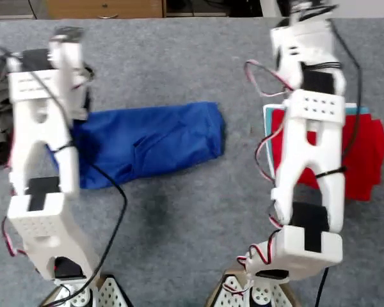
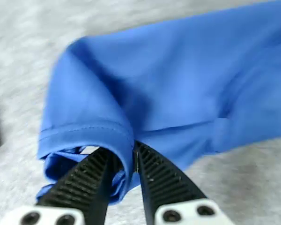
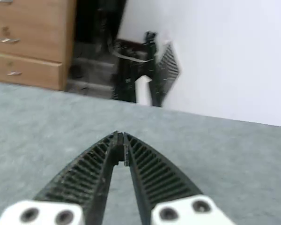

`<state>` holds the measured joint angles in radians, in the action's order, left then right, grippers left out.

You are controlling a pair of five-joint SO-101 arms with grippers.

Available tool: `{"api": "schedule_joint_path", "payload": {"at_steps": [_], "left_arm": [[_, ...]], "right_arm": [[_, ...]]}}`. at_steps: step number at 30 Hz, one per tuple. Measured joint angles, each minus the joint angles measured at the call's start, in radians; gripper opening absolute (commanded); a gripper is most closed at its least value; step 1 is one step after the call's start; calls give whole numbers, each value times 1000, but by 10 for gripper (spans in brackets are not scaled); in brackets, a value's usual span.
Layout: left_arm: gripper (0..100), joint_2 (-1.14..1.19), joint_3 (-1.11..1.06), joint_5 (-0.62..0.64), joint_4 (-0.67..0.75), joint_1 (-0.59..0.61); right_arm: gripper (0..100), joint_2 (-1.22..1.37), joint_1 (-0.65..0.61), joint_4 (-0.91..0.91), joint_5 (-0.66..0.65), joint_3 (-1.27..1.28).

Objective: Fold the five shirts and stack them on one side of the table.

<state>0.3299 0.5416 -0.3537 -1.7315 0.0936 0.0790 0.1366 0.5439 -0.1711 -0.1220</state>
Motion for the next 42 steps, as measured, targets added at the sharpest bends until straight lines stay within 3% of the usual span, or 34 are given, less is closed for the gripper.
{"api": "schedule_joint_path", "payload": {"at_steps": [5,10,25,31,42], "left_arm": [[21,0,0,35,0,-180],[21,0,3,81,38,-264],[21,52,3,299,206,-456],[21,152,63,404,269,-476],[21,269,178,433,287,-578]], "right_arm": [[5,0,114,0,-51,-55],[6,2,173,0,-57,-71],[5,2,175,0,-58,-71],[5,2,175,0,-57,-71],[7,2,175,0,-57,-71]]}}
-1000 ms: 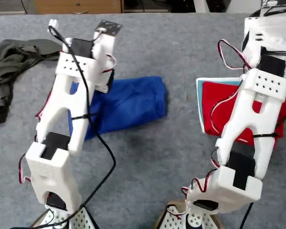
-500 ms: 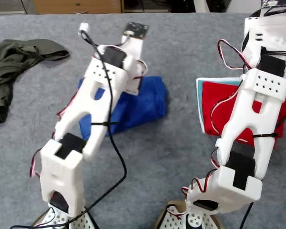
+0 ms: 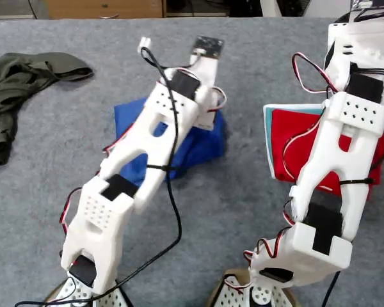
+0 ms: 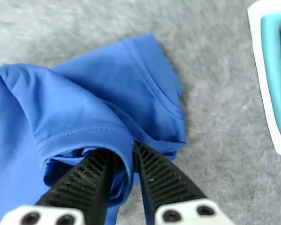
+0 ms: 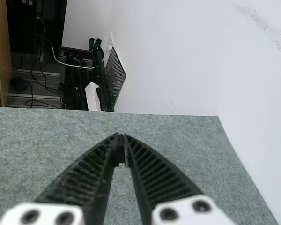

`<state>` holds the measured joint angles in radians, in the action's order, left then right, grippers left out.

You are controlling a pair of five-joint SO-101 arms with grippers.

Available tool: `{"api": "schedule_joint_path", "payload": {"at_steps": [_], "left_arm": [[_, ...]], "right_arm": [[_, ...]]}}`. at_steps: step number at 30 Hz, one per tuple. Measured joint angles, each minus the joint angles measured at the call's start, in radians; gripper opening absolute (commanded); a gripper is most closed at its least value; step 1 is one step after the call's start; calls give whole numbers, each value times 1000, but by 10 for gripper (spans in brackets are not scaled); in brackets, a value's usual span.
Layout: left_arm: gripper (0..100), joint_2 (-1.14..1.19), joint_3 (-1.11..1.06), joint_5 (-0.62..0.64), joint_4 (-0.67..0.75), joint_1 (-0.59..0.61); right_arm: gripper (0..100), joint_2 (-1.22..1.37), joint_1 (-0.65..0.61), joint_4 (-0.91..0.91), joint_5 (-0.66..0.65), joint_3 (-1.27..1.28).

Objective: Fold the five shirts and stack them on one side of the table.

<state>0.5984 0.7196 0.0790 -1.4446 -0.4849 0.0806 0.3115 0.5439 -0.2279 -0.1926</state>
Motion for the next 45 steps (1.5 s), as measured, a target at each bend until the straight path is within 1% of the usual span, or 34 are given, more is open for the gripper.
{"api": "schedule_joint_path", "payload": {"at_steps": [8,20,34,45], "left_arm": [[21,26,2,3,6,-14],[21,37,2,3,87,-57],[21,37,2,3,107,-57],[21,41,2,3,112,-103]], "right_arm": [[7,0,0,0,0,0],[8,0,0,0,0,0],[8,0,0,0,0,0],[8,0,0,0,0,0]]}}
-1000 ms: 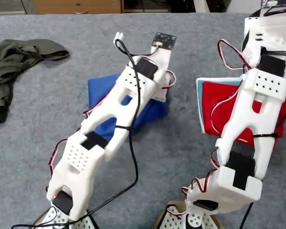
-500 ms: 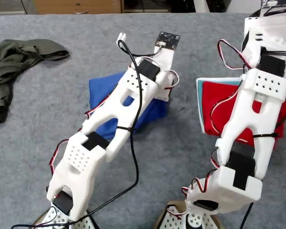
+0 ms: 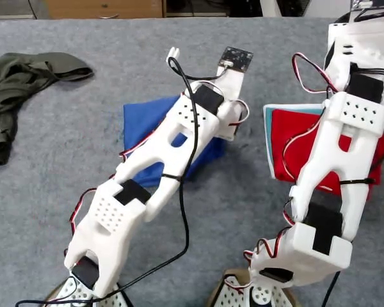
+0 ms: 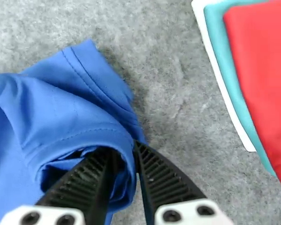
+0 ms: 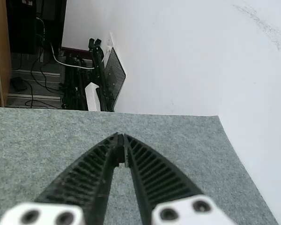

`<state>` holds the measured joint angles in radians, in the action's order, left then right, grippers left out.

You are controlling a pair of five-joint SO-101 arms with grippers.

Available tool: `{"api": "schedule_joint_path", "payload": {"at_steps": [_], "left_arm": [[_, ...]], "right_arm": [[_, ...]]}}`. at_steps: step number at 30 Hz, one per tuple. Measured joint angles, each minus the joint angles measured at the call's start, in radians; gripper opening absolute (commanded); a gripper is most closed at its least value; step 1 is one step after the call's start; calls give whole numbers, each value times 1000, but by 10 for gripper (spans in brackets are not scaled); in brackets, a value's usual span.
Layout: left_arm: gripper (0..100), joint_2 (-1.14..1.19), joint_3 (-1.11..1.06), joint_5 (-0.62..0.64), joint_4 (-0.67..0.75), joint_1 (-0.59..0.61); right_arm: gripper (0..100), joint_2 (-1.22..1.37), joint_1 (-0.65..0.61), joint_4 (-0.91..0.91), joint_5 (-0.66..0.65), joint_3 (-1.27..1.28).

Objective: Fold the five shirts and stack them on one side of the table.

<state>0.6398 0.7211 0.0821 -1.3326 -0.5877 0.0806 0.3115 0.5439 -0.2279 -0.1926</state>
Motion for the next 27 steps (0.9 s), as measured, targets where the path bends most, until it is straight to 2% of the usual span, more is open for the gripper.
{"api": "schedule_joint_path", "payload": {"at_steps": [13,18,24,27], "left_arm": [[25,89,84,0,14,0],[226,89,98,3,0,0],[203,89,106,101,-37,31],[136,91,163,106,-83,91]], "right_arm": [[8,0,0,0,0,0],[7,2,0,0,0,0],[8,3,0,0,0,0],[8,3,0,0,0,0]]}}
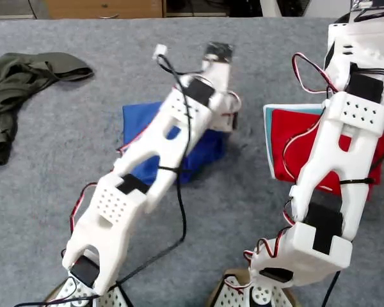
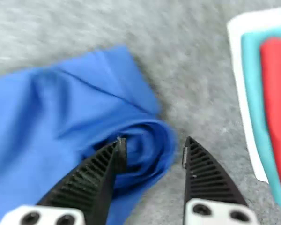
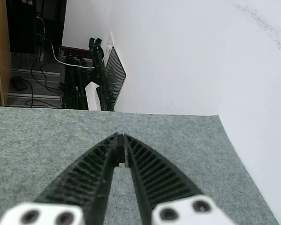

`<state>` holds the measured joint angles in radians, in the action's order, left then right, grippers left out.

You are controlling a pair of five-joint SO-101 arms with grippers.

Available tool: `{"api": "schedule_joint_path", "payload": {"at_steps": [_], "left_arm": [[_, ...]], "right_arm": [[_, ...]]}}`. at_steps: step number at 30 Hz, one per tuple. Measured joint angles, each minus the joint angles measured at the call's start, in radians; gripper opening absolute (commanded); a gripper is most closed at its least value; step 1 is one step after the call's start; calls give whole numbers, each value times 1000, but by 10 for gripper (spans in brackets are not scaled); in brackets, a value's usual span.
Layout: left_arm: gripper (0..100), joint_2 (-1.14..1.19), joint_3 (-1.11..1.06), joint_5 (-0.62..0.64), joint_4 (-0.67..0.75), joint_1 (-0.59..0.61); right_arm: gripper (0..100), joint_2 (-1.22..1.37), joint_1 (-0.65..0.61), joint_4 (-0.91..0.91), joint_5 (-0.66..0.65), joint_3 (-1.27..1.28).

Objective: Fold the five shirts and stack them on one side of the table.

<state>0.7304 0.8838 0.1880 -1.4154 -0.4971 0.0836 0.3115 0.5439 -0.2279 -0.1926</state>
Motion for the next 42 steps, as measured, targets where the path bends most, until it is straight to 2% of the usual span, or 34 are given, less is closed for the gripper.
{"api": "schedule_joint_path", "payload": {"at_steps": [4,8,11,14,23,25,28,33,36,42], "left_arm": [[12,0,193,0,-137,173],[19,-2,321,3,-253,371],[19,17,331,3,-290,434],[19,81,302,-21,-296,462],[19,199,328,-26,-285,612],[19,224,354,-28,-285,655],[19,278,379,-52,-287,695],[19,348,482,-89,-328,749],[19,362,545,-98,-333,810],[19,373,548,-127,-333,783]], "right_arm": [[9,0,-3,0,0,0],[9,0,-61,49,-25,0],[9,32,-152,138,-109,-34],[8,100,-267,310,-178,-133],[5,384,-568,1063,-173,-694],[5,434,-634,1181,-175,-767],[5,439,-683,1218,-175,-747],[5,422,-798,1223,-175,-520],[5,411,-818,1223,-175,-451],[5,434,-825,1214,-175,-436]]}}
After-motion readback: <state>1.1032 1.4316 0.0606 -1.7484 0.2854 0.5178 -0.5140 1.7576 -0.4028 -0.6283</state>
